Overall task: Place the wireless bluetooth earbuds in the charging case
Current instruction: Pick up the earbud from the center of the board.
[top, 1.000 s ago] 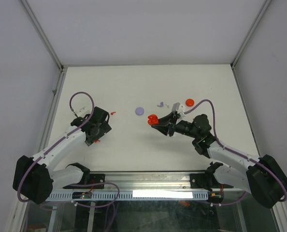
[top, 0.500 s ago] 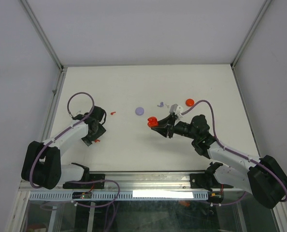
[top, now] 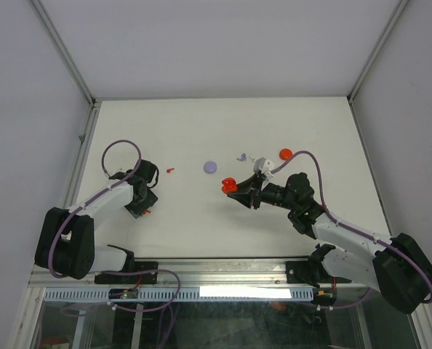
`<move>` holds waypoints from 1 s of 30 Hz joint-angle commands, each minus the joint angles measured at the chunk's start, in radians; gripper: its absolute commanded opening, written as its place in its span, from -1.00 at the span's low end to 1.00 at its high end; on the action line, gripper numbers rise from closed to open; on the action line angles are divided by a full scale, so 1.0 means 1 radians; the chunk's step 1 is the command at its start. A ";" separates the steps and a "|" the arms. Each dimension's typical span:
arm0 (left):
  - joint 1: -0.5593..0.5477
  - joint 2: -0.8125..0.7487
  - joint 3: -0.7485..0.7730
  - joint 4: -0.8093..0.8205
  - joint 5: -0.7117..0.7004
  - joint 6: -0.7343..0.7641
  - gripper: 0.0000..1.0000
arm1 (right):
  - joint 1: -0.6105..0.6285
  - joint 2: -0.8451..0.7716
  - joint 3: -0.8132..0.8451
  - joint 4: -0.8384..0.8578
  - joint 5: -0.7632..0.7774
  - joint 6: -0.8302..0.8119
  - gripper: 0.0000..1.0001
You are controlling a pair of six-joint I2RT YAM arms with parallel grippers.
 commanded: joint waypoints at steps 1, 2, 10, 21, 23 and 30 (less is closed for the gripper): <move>0.009 0.001 -0.005 0.002 0.013 -0.016 -0.05 | 0.009 -0.012 0.053 0.023 0.020 -0.018 -1.00; 0.010 0.000 -0.006 0.002 0.011 -0.016 -0.08 | 0.009 -0.011 0.053 0.023 0.022 -0.019 -1.00; 0.014 0.008 -0.016 0.016 0.011 -0.019 -0.20 | 0.013 -0.013 0.057 0.013 0.025 -0.022 -1.00; 0.015 0.012 -0.004 0.062 0.083 0.057 -0.40 | 0.016 -0.017 0.061 0.001 0.029 -0.025 -1.00; 0.014 0.011 0.004 0.073 0.098 0.079 -0.45 | 0.018 -0.017 0.062 -0.002 0.032 -0.026 -1.00; 0.000 0.004 0.026 0.109 0.144 0.135 -0.55 | 0.020 -0.018 0.065 -0.014 0.044 -0.034 -1.00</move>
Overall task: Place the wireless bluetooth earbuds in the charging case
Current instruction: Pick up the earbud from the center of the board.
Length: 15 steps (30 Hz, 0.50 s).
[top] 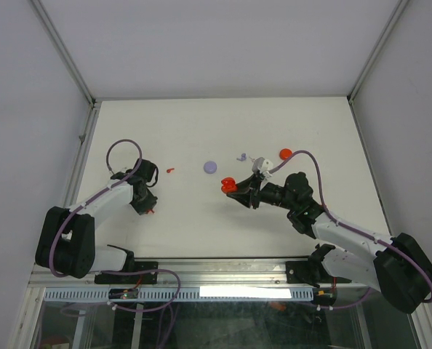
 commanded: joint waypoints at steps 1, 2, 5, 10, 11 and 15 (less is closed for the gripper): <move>-0.015 -0.005 0.037 0.078 0.082 0.063 -0.56 | 0.006 -0.018 0.053 0.008 0.025 -0.026 -1.00; -0.025 -0.003 0.045 0.085 0.086 0.076 -0.57 | 0.006 -0.018 0.053 0.008 0.027 -0.026 -1.00; -0.076 0.006 0.071 0.107 0.082 0.108 -0.59 | 0.007 -0.014 0.052 0.008 0.032 -0.029 -1.00; -0.157 0.013 0.109 0.146 0.047 0.146 -0.64 | 0.008 -0.004 0.053 0.007 0.041 -0.032 -1.00; -0.169 0.012 0.113 0.156 0.043 0.154 -0.64 | 0.010 -0.002 0.053 0.008 0.043 -0.032 -1.00; -0.201 -0.003 0.116 0.207 0.041 0.192 -0.67 | 0.009 0.005 0.052 0.009 0.050 -0.036 -1.00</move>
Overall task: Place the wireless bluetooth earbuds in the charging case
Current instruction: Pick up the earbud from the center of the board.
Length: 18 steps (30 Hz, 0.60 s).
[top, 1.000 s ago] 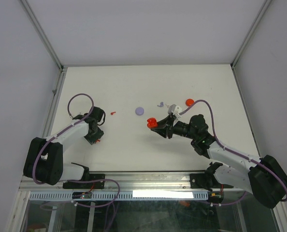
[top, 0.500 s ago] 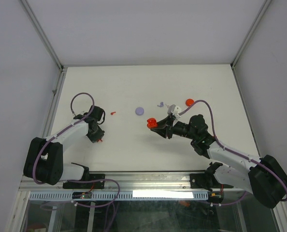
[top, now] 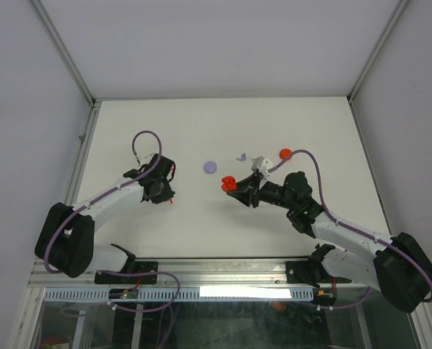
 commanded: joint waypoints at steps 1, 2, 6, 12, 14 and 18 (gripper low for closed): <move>-0.036 -0.032 0.035 0.103 -0.013 0.072 -0.67 | 0.007 0.005 0.040 0.034 0.025 -0.019 -1.00; -0.044 -0.045 0.031 0.123 -0.013 0.085 -0.67 | 0.009 0.007 0.037 0.039 0.025 -0.019 -1.00; -0.065 -0.117 -0.002 0.228 -0.001 0.136 -0.70 | 0.013 0.025 0.029 0.063 0.029 -0.013 -1.00; -0.085 -0.199 -0.043 0.362 0.059 0.211 -0.75 | 0.020 0.039 0.022 0.088 0.034 -0.013 -1.00; -0.091 -0.229 -0.056 0.406 0.080 0.233 -0.75 | 0.023 0.040 0.015 0.107 0.039 -0.013 -1.00; -0.104 -0.299 -0.080 0.505 0.148 0.272 -0.77 | 0.023 0.044 0.009 0.131 0.054 -0.012 -1.00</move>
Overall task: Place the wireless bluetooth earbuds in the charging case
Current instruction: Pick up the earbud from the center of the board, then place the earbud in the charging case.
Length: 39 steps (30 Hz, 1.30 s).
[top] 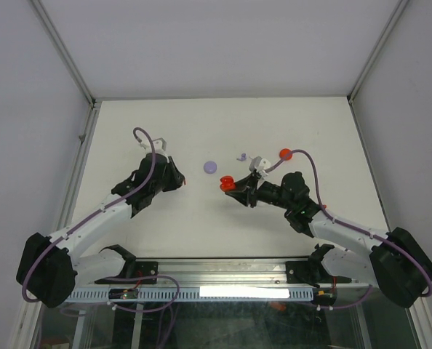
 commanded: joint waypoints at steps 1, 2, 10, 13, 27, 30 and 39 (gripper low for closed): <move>-0.022 -0.100 -0.026 0.207 0.102 0.087 -0.77 | 0.006 0.004 0.009 0.111 0.031 -0.009 -1.00; -0.026 -0.120 -0.033 0.238 0.121 0.099 -0.77 | 0.006 0.006 0.007 0.122 0.033 -0.008 -1.00; -0.092 -0.188 -0.025 0.391 0.226 0.160 -0.78 | 0.010 0.024 -0.004 0.229 0.091 0.013 -1.00; -0.130 -0.188 -0.005 0.428 0.223 0.176 -0.78 | 0.010 0.030 -0.008 0.263 0.129 0.017 -1.00; -0.289 -0.145 0.014 0.642 0.164 0.253 -0.79 | 0.015 0.065 -0.022 0.427 0.182 0.056 -1.00; -0.312 -0.133 0.007 0.679 0.144 0.268 -0.79 | 0.016 0.065 -0.032 0.467 0.187 0.069 -1.00; -0.358 -0.094 0.012 0.751 0.106 0.308 -0.79 | 0.017 0.090 -0.047 0.558 0.182 0.074 -1.00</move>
